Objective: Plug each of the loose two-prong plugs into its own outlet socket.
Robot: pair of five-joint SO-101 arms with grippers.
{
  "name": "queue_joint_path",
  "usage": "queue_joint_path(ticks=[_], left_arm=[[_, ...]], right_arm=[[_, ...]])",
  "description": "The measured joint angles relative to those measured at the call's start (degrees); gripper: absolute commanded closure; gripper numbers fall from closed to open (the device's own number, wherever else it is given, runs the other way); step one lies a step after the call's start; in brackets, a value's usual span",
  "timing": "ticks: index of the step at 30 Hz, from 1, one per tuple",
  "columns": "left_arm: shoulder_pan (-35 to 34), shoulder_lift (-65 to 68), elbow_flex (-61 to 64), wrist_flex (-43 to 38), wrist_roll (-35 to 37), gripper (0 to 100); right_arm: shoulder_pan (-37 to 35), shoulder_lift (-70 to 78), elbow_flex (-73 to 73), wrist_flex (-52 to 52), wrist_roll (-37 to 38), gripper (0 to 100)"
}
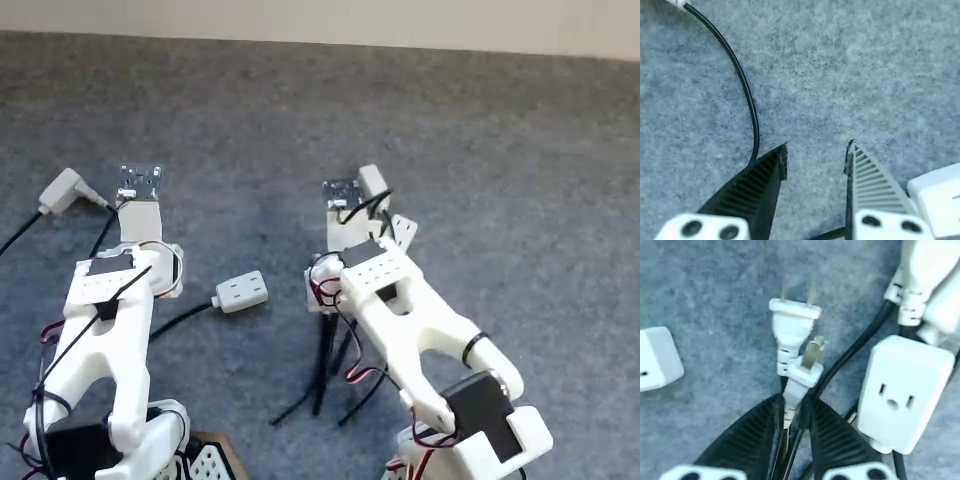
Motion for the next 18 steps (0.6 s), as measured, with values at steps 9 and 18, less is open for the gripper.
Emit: queue_joint_path(ticks=[9, 18], left_arm=[[0.0, 0.0, 0.0, 0.0, 0.0, 80], [0.0, 0.0, 0.0, 0.0, 0.0, 80]], right_arm=[[0.0, 0.0, 0.0, 0.0, 0.0, 87.9], [-0.9, 5.6, -1.4, -0.2, 0.0, 83.9]])
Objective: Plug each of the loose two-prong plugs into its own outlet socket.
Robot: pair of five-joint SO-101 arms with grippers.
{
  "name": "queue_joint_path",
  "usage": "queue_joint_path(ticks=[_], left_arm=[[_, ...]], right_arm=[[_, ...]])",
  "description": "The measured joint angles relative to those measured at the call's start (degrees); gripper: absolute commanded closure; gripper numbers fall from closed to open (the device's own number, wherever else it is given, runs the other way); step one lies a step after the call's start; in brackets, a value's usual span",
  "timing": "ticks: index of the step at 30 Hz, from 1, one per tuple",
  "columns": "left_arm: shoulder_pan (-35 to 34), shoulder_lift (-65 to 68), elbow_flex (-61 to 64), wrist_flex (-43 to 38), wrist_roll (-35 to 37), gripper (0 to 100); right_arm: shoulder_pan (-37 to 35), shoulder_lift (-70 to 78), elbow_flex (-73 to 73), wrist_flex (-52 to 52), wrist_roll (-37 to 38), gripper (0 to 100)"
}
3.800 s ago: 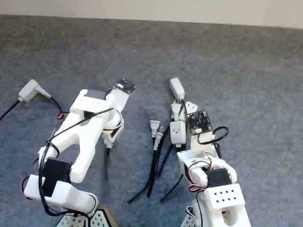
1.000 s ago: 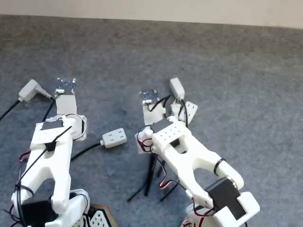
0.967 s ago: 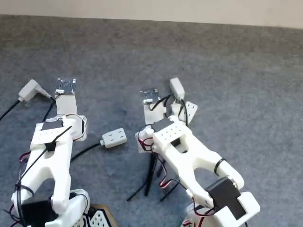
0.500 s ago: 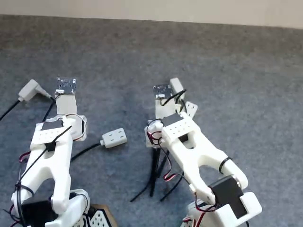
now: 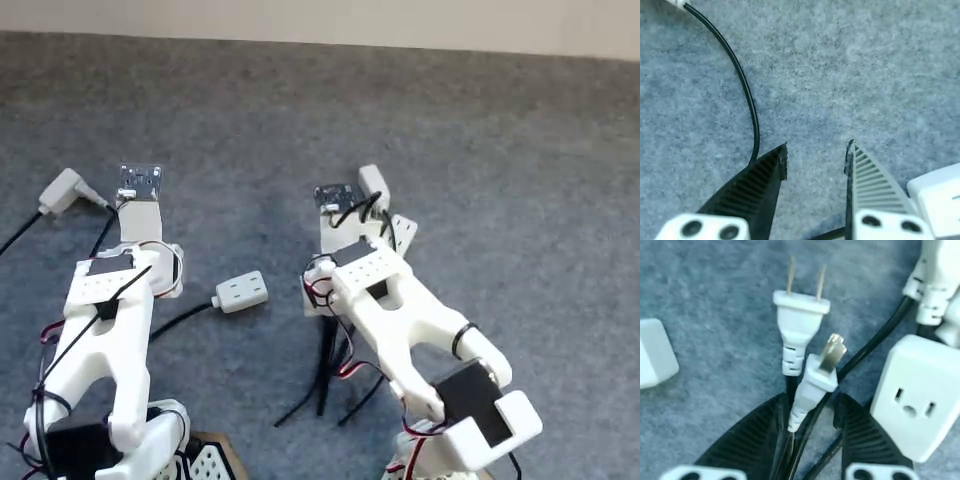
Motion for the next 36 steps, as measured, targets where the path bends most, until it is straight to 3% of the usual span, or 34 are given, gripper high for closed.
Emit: queue_joint_path(ticks=[6, 10, 19, 27, 36], left_arm=[[0.0, 0.0, 0.0, 0.0, 0.0, 80], [0.0, 0.0, 0.0, 0.0, 0.0, 80], [0.0, 0.0, 0.0, 0.0, 0.0, 80], [0.0, 0.0, 0.0, 0.0, 0.0, 80], [0.1, 0.0, 0.0, 0.0, 0.0, 80]], right_arm=[[0.0, 2.6, -1.8, 0.1, 0.0, 85.4], [0.0, 3.1, -2.5, 1.1, 0.0, 99.8], [0.0, 3.5, -4.9, 5.3, 0.2, 99.5], [-0.9, 2.9, -11.4, 14.2, 14.5, 99.5], [2.7, 2.6, -14.0, 15.0, 30.2, 99.2]])
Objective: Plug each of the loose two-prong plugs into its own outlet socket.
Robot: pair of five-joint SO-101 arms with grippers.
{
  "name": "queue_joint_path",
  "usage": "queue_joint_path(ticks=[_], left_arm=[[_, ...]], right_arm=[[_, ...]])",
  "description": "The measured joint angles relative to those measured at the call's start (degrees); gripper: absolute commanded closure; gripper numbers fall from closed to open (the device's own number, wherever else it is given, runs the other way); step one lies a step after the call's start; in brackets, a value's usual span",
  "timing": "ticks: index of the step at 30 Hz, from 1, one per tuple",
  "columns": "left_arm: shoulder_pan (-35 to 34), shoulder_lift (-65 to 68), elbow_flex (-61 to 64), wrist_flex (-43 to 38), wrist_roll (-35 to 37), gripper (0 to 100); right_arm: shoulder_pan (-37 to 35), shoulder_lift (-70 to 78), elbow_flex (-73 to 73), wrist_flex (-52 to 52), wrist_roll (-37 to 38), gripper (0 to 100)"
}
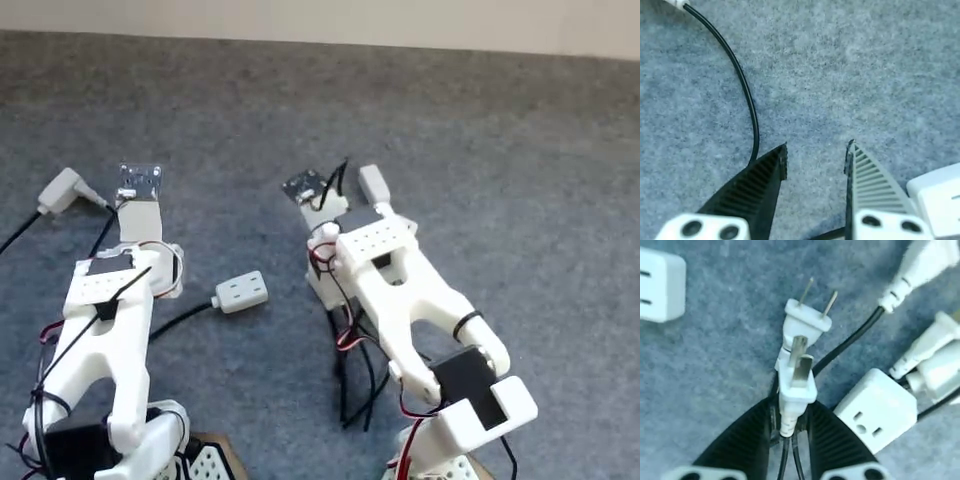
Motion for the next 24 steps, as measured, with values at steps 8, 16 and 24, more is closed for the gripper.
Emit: queue_joint_path(ticks=[8, 16, 24], left_arm=[[0.0, 0.0, 0.0, 0.0, 0.0, 80], [0.0, 0.0, 0.0, 0.0, 0.0, 80], [0.0, 0.0, 0.0, 0.0, 0.0, 80]], right_arm=[[0.0, 4.7, 1.8, -5.9, 1.4, 93.4], [0.0, 4.8, 1.8, -6.3, 1.4, 85.7], [-0.1, 4.8, 1.7, -3.7, 1.4, 85.7]])
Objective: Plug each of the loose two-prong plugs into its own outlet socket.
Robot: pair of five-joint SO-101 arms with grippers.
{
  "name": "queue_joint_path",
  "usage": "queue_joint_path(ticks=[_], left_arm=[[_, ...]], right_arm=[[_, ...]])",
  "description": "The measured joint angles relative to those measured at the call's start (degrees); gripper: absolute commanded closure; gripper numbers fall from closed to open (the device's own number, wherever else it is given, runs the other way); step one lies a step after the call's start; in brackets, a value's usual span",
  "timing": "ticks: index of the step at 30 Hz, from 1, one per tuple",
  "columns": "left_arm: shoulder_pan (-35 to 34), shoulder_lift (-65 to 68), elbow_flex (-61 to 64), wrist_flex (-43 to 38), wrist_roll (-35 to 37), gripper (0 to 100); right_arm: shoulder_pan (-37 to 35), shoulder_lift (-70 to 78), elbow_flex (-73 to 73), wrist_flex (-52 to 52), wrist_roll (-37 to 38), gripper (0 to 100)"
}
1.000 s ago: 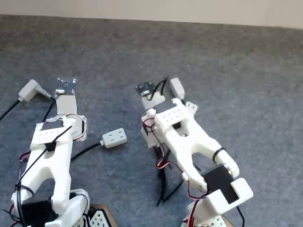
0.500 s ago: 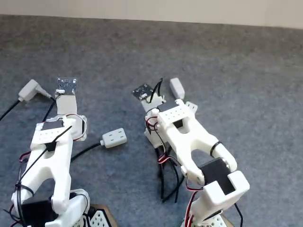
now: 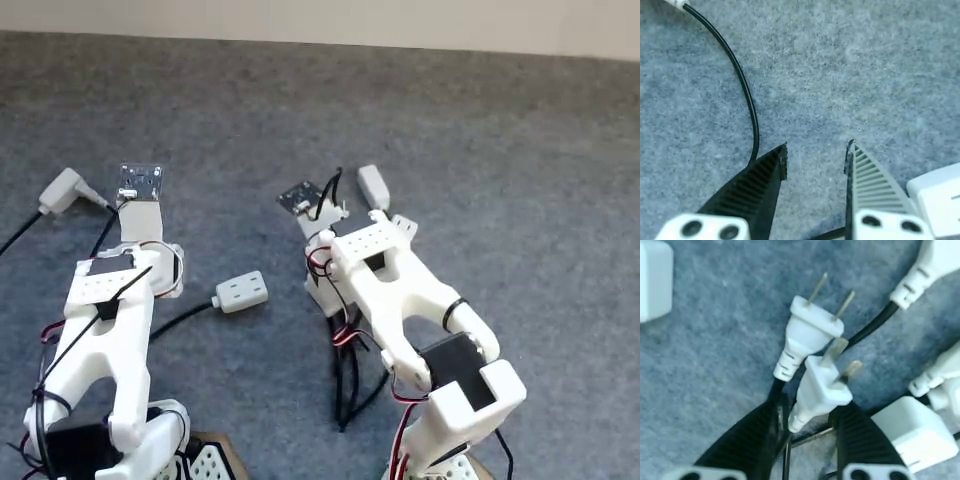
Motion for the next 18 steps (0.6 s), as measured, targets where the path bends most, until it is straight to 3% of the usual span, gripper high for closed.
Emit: queue_joint_path(ticks=[7, 12, 18], left_arm=[[0.0, 0.0, 0.0, 0.0, 0.0, 80], [0.0, 0.0, 0.0, 0.0, 0.0, 80], [0.0, 0.0, 0.0, 0.0, 0.0, 80]], right_arm=[[0.0, 0.0, 0.0, 0.8, -4.3, 86.2], [0.2, 0.0, 0.0, 0.8, -6.2, 99.5], [0.4, 0.0, 0.0, 1.1, -6.6, 99.2]])
